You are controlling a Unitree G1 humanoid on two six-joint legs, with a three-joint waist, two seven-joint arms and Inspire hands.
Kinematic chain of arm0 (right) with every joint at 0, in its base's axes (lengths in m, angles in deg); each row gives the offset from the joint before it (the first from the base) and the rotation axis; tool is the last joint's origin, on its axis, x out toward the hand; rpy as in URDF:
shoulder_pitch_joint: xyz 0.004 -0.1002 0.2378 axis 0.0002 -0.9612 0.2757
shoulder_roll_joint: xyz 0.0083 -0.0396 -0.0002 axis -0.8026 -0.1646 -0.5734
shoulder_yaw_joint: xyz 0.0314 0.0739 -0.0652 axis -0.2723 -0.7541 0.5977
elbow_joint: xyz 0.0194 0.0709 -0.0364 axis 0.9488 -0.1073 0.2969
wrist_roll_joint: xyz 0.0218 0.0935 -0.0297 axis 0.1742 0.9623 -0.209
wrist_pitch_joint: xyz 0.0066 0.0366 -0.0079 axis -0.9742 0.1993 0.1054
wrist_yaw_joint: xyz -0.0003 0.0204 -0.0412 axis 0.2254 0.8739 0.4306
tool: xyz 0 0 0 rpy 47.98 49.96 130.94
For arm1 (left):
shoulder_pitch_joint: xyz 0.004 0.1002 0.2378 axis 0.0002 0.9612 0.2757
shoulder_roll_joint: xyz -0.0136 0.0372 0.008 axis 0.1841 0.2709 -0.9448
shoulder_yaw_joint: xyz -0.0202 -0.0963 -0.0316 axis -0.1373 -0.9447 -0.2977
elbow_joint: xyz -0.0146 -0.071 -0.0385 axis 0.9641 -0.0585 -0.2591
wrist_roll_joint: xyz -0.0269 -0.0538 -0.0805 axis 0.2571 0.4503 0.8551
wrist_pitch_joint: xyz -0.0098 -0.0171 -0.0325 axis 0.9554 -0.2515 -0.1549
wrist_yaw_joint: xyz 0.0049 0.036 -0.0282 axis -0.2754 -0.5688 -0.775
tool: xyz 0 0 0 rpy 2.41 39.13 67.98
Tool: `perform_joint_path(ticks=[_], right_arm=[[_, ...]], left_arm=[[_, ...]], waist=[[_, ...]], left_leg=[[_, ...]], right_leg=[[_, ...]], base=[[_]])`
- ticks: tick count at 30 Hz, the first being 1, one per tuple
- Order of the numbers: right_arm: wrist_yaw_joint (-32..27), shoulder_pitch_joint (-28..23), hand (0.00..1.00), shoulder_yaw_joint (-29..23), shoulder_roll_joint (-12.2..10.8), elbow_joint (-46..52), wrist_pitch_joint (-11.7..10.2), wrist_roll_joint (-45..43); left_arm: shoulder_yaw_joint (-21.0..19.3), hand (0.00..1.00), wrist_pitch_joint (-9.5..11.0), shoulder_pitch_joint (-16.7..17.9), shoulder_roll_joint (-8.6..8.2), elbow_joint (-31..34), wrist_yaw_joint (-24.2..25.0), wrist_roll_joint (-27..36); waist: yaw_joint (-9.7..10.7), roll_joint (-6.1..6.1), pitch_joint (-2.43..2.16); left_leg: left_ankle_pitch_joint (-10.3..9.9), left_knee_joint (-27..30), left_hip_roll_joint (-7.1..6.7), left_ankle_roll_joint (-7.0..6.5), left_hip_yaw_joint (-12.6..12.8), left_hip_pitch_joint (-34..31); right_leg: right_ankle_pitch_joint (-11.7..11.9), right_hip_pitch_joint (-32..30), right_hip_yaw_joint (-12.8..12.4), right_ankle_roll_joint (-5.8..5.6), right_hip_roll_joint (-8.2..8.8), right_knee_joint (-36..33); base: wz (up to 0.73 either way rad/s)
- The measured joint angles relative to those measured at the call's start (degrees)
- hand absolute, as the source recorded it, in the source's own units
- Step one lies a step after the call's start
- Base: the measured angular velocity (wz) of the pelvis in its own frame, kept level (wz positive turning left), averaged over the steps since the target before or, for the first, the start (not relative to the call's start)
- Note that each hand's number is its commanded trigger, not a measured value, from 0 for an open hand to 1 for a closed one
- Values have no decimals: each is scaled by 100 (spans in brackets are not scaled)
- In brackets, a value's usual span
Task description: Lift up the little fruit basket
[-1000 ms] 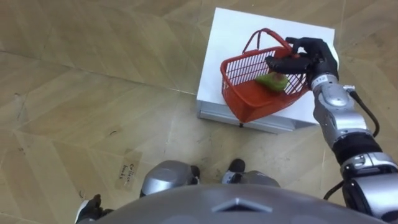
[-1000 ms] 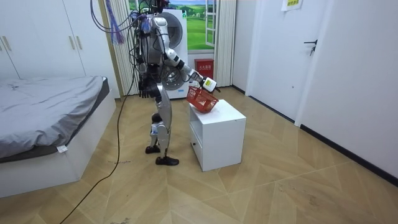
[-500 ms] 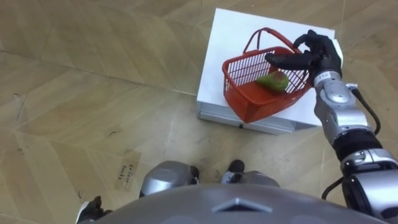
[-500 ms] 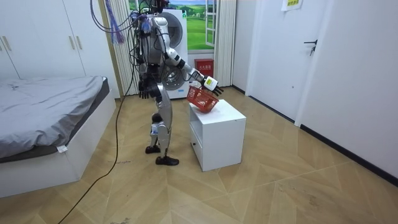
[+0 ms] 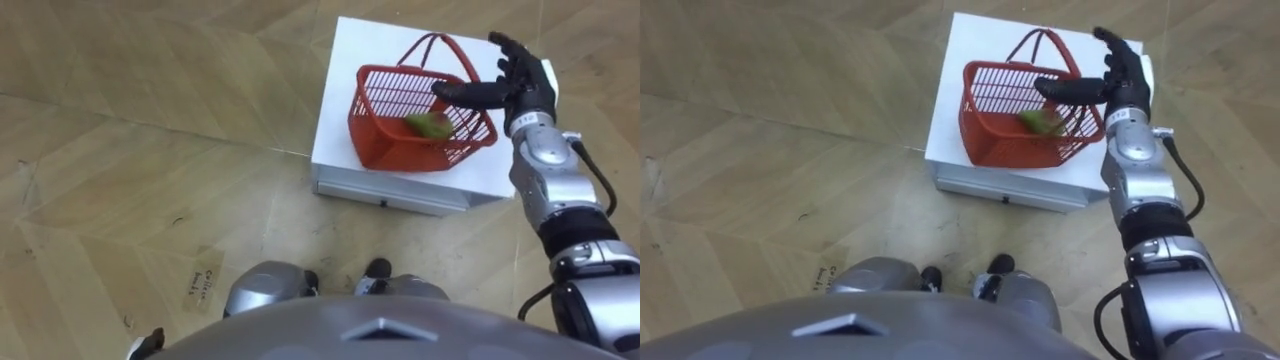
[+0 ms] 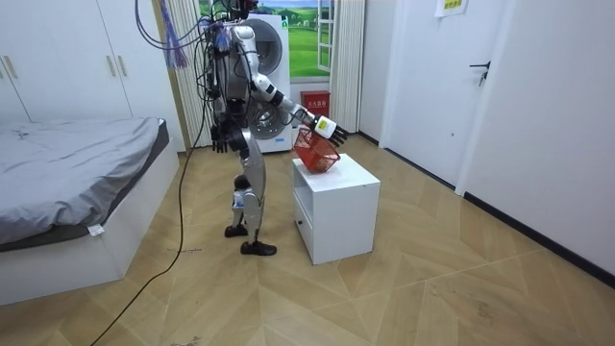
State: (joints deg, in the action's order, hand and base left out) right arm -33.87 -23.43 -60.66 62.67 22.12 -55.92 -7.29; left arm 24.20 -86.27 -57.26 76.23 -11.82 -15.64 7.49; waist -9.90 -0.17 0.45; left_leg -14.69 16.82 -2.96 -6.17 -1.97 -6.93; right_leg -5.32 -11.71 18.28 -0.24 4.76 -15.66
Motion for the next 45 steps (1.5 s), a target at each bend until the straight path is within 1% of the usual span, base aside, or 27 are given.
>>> perform_joint_path(ticks=[2, 3, 5, 7, 10, 14, 16, 17, 18, 19, 22, 27, 30, 35, 37, 41, 44, 45], right_arm=[[-22, -1, 0, -1, 0, 62, -1, -81], [-77, -11, 0, -2, 0, 167, -8, -151], [-195, -103, 0, -5, 1, 425, -99, -225], [-362, -237, 0, -3, -2, 737, -287, -368], [-537, -414, 0, -2, -3, 1061, -374, -406], [-570, -676, 0, 7, -4, 1300, -381, -444], [-572, -814, 0, 8, -4, 1410, -381, -538], [-572, -875, 0, 6, -4, 1483, -381, -568], [-561, -1001, 0, 8, -4, 1686, -381, -572], [-546, -1085, 0, 9, -4, 1835, -381, -581], [-490, -1111, 0, 9, -4, 1943, -381, -592], [-419, -1127, 0, 9, -4, 2064, -381, -586], [-370, -1178, 0, 10, -4, 2273, -381, -557], [-375, -1323, 0, 4, -6, 2584, -386, -553], [-399, -1387, 0, -34, -6, 2614, -398, -520], [-476, -1736, 0, -216, -15, 2413, -397, -532], [-628, -1769, 0, -295, -16, 1796, -404, -540], [-681, -1830, 0, -297, -19, 1434, -399, -574]], left_arm=[[2, 0, 47, 0, -33, -2, 2, -4], [1, 0, 106, -1, -46, -2, 3, -4], [-1, 0, 177, -7, -53, 2, 3, -5], [0, 0, 240, -6, -58, 1, 0, -5], [0, 0, 288, -8, -57, -9, -8, -4], [-29, 0, 326, -6, -55, -23, -9, -4], [-40, 0, 338, -6, -55, -18, -8, 2], [-55, 0, 349, -7, -57, -12, -8, 1], [-79, 0, 374, -7, -58, -4, -9, 0], [-96, 0, 377, -7, -58, 10, -9, 0], [-124, 0, 372, -5, -56, 15, -9, 0], [-120, 0, 372, -7, -58, 23, -9, 16], [-121, 0, 361, -7, -57, 19, -9, 1], [-125, 0, 365, -8, -61, -106, -147, 11], [-181, 0, 371, -19, -61, -161, -209, 64], [-427, 0, 363, -9, -71, -212, -262, 95], [-454, 0, 362, -10, -76, -182, -316, 76], [-460, 0, 350, -9, -92, -156, -369, 46]], waist=[[9, 4, 2], [25, 15, 5], [20, 21, 2], [8, 22, 2], [28, 46, -5], [14, 120, 1], [41, 160, 6], [49, 174, 11], [64, 200, 27], [85, 224, 28], [154, 267, -1], [189, 260, -11], [196, 232, -28], [224, 212, -45], [342, 214, -53], [343, 203, -44], [389, 201, -39], [419, 195, -46]], left_leg=[[0, -15, 3, 0, 15, 8], [0, -34, 7, 0, 43, 19], [1, -45, 16, -1, 75, 33], [2, -59, 29, -1, 134, 63], [2, -71, 33, -1, 183, 65], [8, -147, 48, 6, 282, 157], [8, -153, 52, 5, 301, 158], [8, -156, 52, 5, 307, 158], [8, -158, 54, 5, 321, 153], [8, -160, 55, 5, 328, 151], [8, -183, 55, 5, 331, 168], [6, -263, 63, 4, 361, 250], [7, -309, 77, 5, 370, 304], [12, -387, 118, 14, 509, 467], [14, -399, 127, 17, 559, 526], [14, -428, 142, 17, 653, 747], [13, -481, 142, 18, 654, 826], [12, -532, 146, 17, 649, 910]], right_leg=[[0, -1, 3, 0, -25, 1], [0, -16, -16, 0, -34, 0], [0, -33, -61, 0, -48, 5], [-1, -32, -104, 0, -67, 15], [0, -28, -138, 0, -78, 72], [0, -15, -234, -1, -80, 93], [0, 1, -242, -1, -77, 94], [0, 0, -242, -1, -77, 92], [0, -5, -241, -1, -78, 88], [0, -10, -241, 0, -79, 85], [3, -1, -238, 2, -88, 84], [3, 57, -236, 3, -125, 93], [3, 85, -260, 3, -149, 111], [2, 174, -411, 3, -192, 186], [2, 226, -413, 3, -202, 219], [-5, 491, -432, -9, -228, 317], [-6, 556, -412, -11, -226, 328], [2, 649, -396, -22, -230, 384]], base=[[-4], [-9], [-11], [-12], [-6], [-12], [-5], [0], [0], [0], [0], [-2], [-5], [-13], [0], [-1], [2], [8]])
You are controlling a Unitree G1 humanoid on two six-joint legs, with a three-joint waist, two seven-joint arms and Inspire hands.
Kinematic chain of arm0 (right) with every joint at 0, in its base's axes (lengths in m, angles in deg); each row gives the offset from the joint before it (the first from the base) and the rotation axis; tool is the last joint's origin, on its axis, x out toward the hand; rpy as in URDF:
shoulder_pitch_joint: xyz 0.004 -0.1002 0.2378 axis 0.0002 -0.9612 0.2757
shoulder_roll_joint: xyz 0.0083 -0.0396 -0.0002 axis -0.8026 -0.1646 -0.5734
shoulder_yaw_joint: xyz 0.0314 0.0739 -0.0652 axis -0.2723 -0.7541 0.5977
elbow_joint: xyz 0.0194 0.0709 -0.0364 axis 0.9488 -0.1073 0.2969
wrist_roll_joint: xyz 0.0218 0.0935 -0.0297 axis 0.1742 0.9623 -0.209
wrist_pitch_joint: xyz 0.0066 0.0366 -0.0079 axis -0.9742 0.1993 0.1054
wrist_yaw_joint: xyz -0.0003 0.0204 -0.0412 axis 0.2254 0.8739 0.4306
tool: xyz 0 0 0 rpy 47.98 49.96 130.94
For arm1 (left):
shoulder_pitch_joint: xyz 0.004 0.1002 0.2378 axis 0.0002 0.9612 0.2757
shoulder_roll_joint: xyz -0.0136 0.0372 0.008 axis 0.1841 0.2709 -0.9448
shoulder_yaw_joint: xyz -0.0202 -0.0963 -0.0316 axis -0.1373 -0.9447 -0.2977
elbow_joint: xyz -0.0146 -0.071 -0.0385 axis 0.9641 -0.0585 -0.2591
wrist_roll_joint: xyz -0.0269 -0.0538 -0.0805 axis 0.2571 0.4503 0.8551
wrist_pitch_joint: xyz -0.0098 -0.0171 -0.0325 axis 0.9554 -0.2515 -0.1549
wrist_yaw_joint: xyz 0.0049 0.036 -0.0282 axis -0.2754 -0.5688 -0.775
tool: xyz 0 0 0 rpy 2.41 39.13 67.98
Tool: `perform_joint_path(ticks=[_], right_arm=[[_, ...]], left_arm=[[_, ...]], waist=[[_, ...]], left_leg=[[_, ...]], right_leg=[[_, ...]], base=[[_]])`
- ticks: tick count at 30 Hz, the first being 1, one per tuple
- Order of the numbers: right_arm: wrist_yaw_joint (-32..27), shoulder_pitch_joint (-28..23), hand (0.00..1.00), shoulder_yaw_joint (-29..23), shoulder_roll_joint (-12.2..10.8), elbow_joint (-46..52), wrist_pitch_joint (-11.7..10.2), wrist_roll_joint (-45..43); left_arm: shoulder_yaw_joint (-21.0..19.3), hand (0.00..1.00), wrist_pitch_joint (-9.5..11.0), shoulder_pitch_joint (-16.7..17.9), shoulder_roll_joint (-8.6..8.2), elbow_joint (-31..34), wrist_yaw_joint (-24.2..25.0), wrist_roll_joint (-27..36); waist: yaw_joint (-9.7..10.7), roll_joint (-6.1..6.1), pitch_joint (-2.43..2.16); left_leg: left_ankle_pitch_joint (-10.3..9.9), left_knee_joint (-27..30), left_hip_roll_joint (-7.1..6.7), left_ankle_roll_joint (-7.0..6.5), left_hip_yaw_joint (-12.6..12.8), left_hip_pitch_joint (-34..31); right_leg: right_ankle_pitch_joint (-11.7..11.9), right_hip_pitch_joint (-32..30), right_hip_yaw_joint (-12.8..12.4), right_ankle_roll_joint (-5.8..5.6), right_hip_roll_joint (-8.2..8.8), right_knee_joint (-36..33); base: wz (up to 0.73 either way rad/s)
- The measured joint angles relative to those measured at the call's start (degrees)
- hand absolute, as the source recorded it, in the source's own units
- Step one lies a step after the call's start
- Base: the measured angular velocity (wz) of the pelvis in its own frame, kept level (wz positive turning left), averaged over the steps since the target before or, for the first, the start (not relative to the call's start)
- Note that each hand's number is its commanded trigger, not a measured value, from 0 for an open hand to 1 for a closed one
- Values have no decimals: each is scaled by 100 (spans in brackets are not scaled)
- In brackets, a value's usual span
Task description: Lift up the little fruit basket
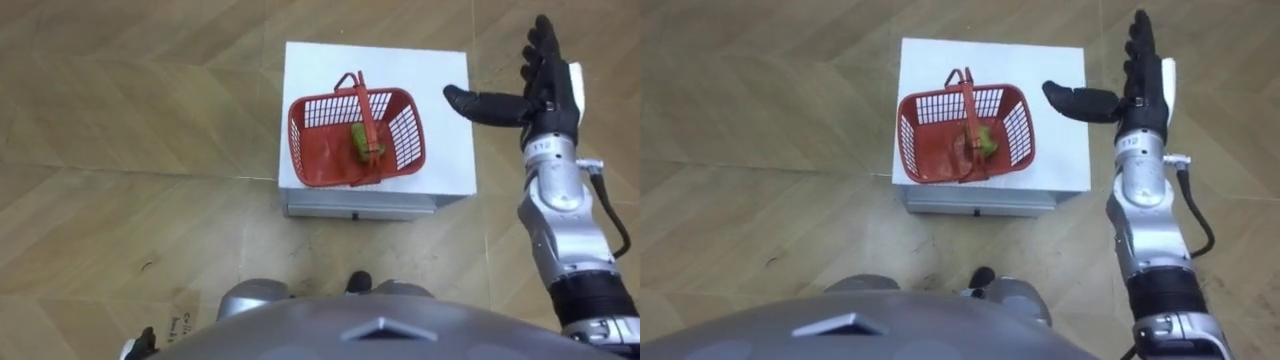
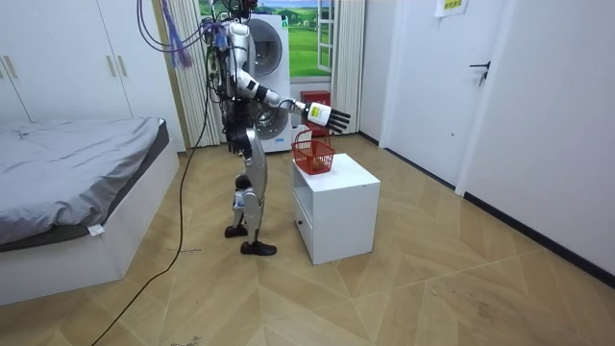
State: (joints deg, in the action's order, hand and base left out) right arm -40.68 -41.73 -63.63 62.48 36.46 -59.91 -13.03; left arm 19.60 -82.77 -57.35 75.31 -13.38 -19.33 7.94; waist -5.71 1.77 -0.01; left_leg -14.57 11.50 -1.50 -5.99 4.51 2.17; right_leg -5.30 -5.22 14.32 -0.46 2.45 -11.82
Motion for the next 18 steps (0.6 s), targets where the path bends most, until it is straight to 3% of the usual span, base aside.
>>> perform_joint_path(ticks=[5, 8, 13, 18], right_arm=[[-66, -167, 0, 13, -107, -1311, 2, -120], [-62, -178, 0, 9, -123, -2330, 37, -243], [71, -228, 0, 10, -207, -3448, 310, -522], [467, -302, 0, 12, -284, -3908, 511, -646]], left_arm=[[-155, 0, -27, -40, -82, 138, -57, -74], [-163, 0, -39, -47, -155, 116, -121, -62], [-227, 0, -187, -110, -187, 144, -112, -247], [-237, 0, -335, -130, -173, 182, -28, -400]], waist=[[16, -64, 33], [57, -90, 21], [57, -119, 14], [56, -114, 24]], left_leg=[[-9, -95, 9, 2, -91, 117], [-18, -131, 10, 3, -147, 243], [-18, -123, 12, 6, -166, 252], [-22, -125, 19, 10, -166, 260]], right_leg=[[18, 133, 6, -9, -58, 35], [15, 277, 10, -14, -67, 62], [14, 292, 16, -13, -77, 84], [15, 313, 14, -13, -88, 116]], base=[[8], [8], [1], [0]])
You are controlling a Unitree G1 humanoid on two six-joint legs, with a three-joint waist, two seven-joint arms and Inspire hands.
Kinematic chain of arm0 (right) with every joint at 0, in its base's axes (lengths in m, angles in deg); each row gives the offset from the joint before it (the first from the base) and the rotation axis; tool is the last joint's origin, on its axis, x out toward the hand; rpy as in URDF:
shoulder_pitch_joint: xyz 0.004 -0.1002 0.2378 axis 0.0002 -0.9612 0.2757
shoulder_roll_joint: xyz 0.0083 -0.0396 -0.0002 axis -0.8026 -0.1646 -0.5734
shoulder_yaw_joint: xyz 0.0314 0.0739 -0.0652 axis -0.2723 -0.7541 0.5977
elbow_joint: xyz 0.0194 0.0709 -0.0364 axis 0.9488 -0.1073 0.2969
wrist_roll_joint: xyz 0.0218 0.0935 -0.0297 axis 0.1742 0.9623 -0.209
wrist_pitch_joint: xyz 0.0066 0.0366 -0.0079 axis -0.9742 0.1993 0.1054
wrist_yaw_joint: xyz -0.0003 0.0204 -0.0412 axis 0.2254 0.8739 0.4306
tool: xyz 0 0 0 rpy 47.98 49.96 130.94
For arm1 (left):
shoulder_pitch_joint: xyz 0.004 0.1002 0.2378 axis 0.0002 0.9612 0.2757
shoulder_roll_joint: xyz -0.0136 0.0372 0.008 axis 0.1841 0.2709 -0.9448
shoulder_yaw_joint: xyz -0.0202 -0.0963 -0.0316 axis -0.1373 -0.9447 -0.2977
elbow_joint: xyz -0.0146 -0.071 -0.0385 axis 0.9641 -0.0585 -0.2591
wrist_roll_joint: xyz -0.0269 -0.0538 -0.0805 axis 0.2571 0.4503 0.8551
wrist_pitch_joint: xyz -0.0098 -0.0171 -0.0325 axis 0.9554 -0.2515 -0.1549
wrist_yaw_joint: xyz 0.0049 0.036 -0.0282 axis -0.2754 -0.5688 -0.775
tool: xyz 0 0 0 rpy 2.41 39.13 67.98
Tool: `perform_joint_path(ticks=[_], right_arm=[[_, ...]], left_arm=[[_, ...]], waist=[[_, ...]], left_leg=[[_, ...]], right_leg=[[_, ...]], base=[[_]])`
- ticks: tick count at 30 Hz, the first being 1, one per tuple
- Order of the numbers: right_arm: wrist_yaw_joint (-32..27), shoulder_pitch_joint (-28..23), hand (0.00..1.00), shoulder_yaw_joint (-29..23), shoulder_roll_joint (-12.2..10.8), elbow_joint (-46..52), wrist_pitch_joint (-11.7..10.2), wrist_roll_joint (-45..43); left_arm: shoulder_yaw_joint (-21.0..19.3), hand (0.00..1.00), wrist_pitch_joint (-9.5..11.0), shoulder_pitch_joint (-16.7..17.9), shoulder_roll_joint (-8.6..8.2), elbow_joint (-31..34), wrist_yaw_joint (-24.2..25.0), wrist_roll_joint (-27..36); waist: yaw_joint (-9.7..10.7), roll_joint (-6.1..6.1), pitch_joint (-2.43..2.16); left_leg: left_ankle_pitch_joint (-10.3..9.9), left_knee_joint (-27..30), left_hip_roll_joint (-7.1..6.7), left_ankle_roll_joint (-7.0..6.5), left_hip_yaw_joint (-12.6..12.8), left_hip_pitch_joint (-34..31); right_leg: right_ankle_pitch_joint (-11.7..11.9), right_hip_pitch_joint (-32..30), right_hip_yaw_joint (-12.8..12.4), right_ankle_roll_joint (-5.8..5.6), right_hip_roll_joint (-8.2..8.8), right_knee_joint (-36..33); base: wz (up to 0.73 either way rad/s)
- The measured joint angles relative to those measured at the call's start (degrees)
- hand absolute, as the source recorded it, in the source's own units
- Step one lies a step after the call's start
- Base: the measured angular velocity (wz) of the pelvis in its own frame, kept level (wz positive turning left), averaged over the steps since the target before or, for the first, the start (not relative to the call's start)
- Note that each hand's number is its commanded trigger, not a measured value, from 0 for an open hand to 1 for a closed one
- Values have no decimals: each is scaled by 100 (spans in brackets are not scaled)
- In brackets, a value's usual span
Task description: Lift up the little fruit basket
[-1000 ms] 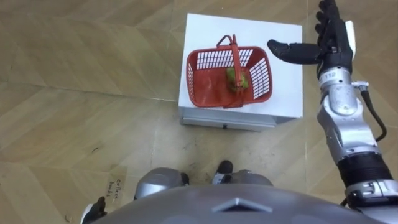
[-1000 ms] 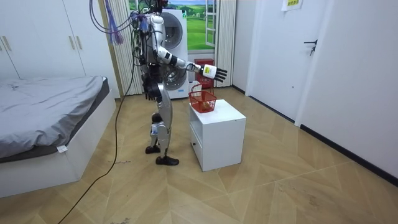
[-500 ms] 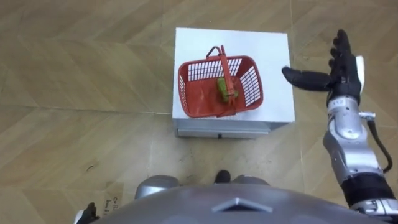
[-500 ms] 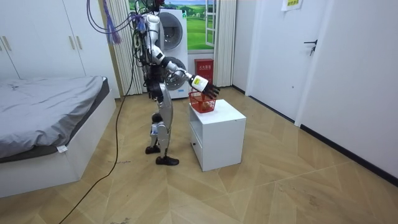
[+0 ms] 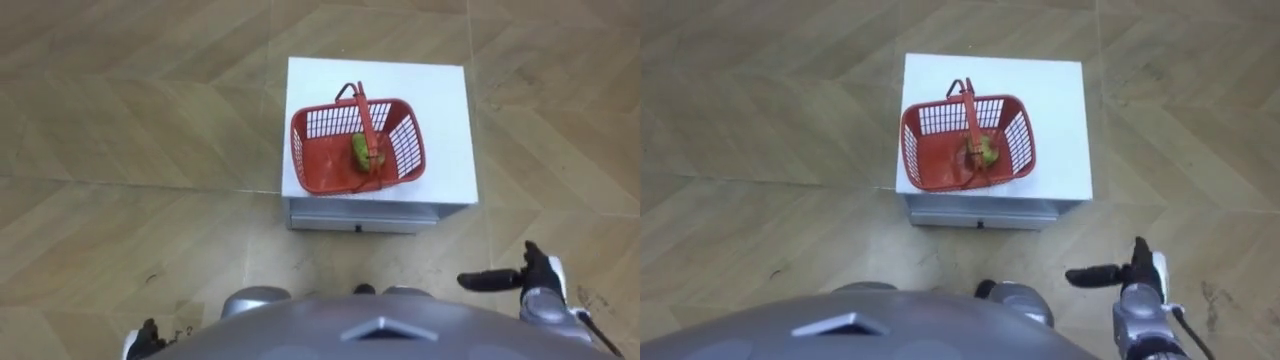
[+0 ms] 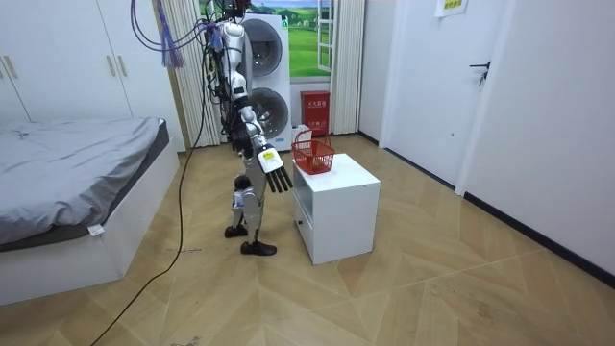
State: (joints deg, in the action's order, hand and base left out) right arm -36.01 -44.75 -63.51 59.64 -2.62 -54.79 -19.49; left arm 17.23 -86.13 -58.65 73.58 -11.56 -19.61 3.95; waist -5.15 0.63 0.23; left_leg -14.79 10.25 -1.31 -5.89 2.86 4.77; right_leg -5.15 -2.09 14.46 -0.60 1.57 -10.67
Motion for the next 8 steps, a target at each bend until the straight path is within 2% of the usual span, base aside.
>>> perform_joint_path(ticks=[2, 5, 8], right_arm=[[165, 27, 0, -1, -73, -144, 91, -17], [478, 30, 0, 16, -180, -341, 204, -46], [766, 82, 0, 67, -209, -475, 356, -97]], left_arm=[[-12, 0, -32, -19, 20, -2, 73, -1], [-25, 0, -79, -27, 18, -46, 251, -102], [-25, 0, -193, -70, 10, -131, 379, -113]], waist=[[0, 2, 5], [-13, -13, 36], [-17, -8, 22]], left_leg=[[-3, 2, 5, 5, -6, 11], [-13, -13, 13, 14, -9, 83], [-23, -18, 15, 14, -10, 95]], right_leg=[[0, 14, 6, 0, -7, 6], [-1, 85, 0, 0, -19, 17], [-1, 99, -6, -2, -23, 18]], base=[[0], [0], [0]])
